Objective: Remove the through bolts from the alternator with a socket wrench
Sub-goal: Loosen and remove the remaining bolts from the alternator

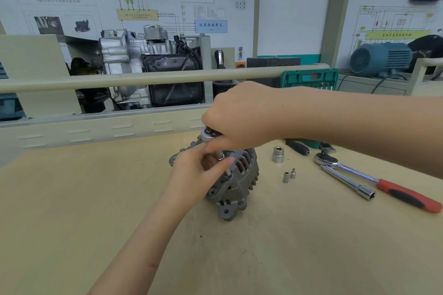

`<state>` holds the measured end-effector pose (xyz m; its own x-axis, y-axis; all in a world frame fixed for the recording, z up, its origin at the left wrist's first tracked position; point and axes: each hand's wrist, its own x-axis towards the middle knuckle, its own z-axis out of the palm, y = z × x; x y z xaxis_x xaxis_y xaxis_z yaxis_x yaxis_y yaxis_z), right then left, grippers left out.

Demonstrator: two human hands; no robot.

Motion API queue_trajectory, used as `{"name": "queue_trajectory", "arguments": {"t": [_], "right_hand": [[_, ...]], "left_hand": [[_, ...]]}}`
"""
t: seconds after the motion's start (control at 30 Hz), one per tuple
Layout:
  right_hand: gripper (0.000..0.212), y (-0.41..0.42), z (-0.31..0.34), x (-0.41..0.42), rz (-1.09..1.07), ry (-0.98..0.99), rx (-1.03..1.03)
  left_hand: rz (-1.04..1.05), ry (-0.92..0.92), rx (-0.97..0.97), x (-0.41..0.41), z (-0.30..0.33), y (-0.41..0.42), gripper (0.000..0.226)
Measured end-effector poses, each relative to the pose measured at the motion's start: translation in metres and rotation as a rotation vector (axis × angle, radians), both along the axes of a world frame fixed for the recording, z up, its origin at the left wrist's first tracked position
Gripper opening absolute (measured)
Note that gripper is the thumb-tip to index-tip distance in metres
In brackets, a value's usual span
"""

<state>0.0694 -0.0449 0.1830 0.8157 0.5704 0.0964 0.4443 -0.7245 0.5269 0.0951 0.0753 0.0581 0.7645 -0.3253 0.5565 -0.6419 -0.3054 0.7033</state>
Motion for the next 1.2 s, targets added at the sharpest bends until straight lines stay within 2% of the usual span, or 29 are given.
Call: {"name": "queue_trajectory", "arguments": {"t": [0.1, 0.2, 0.33, 0.5, 0.67, 0.77, 0.97, 1.2], "right_hand": [[0.017, -0.001, -0.004, -0.007, -0.021, -0.079, 0.009], [0.023, -0.004, -0.001, -0.010, -0.018, -0.042, 0.023], [0.018, -0.002, -0.001, -0.004, -0.014, -0.072, -0.009], [0.024, 0.001, -0.001, 0.006, -0.014, -0.009, -0.007], [0.018, -0.001, -0.006, -0.006, 0.008, -0.074, 0.008], [0.019, 0.000, -0.001, -0.006, -0.001, -0.073, 0.009], [0.016, 0.005, -0.006, -0.002, -0.066, -0.076, 0.007], [0.021, 0.004, -0.003, -0.012, -0.036, -0.056, 0.008]], "left_hand": [[-0.053, 0.021, 0.018, -0.001, 0.002, 0.003, 0.010], [-0.057, 0.015, 0.026, 0.000, 0.002, 0.003, 0.013], [0.016, -0.019, 0.004, 0.001, -0.002, -0.001, 0.020], [0.035, -0.001, -0.007, 0.001, -0.001, -0.001, 0.023], [-0.045, 0.028, 0.000, -0.001, 0.004, 0.002, 0.012], [-0.004, -0.009, 0.021, 0.001, 0.002, 0.002, 0.025], [0.054, -0.043, 0.028, 0.001, 0.000, -0.002, 0.023], [-0.047, 0.025, 0.027, 0.001, 0.004, 0.003, 0.011]]}}
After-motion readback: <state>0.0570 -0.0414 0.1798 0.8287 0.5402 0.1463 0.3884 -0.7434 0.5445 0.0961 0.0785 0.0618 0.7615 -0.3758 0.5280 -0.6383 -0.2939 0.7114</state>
